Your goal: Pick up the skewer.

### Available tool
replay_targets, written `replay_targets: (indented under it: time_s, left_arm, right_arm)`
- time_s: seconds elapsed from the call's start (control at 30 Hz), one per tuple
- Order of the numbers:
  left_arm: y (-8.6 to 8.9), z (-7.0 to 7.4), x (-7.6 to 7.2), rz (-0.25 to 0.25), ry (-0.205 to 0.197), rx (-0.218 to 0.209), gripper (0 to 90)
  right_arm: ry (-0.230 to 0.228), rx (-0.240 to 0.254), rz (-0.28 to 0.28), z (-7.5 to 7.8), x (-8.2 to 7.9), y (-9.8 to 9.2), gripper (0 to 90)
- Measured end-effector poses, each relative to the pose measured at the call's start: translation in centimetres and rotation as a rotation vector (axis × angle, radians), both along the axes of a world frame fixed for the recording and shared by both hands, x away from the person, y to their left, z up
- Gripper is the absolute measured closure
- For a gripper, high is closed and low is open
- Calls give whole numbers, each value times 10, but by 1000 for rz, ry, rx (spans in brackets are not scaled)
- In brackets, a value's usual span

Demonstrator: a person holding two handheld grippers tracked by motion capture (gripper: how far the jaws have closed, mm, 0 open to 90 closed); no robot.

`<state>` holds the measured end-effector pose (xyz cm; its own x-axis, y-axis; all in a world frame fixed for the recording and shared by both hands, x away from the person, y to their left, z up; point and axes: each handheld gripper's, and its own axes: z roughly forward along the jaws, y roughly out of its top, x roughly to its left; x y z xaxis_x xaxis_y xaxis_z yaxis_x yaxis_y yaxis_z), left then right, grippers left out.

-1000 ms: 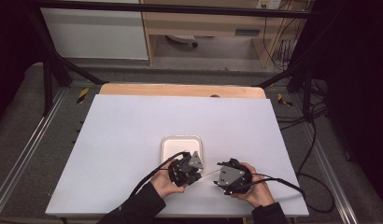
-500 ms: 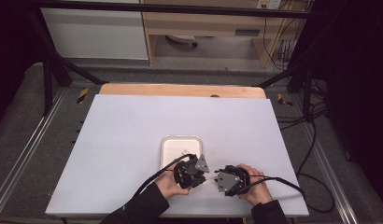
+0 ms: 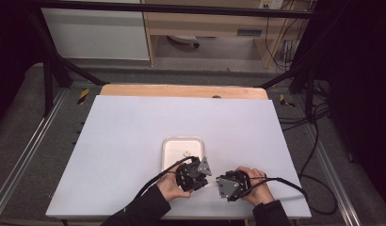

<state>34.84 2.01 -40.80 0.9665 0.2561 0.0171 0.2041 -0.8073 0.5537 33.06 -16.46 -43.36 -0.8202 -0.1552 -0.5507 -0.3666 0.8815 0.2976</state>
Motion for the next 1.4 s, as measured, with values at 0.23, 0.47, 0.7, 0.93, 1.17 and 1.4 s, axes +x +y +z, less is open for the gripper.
replay_targets:
  time_s: [0.23,0.47,0.7,0.93,1.17,1.4]
  left_arm:
    - [3,3,1,15,-9,23,809]
    - [2,4,4,36,27,116,719]
    - [-7,0,3,36,42,185,800]
    - [-12,-4,2,28,30,204,870]
    - [-11,-4,-1,17,0,218,883]
    - [4,-4,1,43,-21,213,883]
  right_arm:
    - [-14,-26,7,4,-1,1,888]
    - [-33,-70,1,3,0,3,888]
    - [-49,-102,5,4,-2,6,888]
    - [-56,-113,6,6,-3,7,887]
    - [-57,-90,6,6,-3,8,874]
    - [6,31,-109,12,0,3,731]
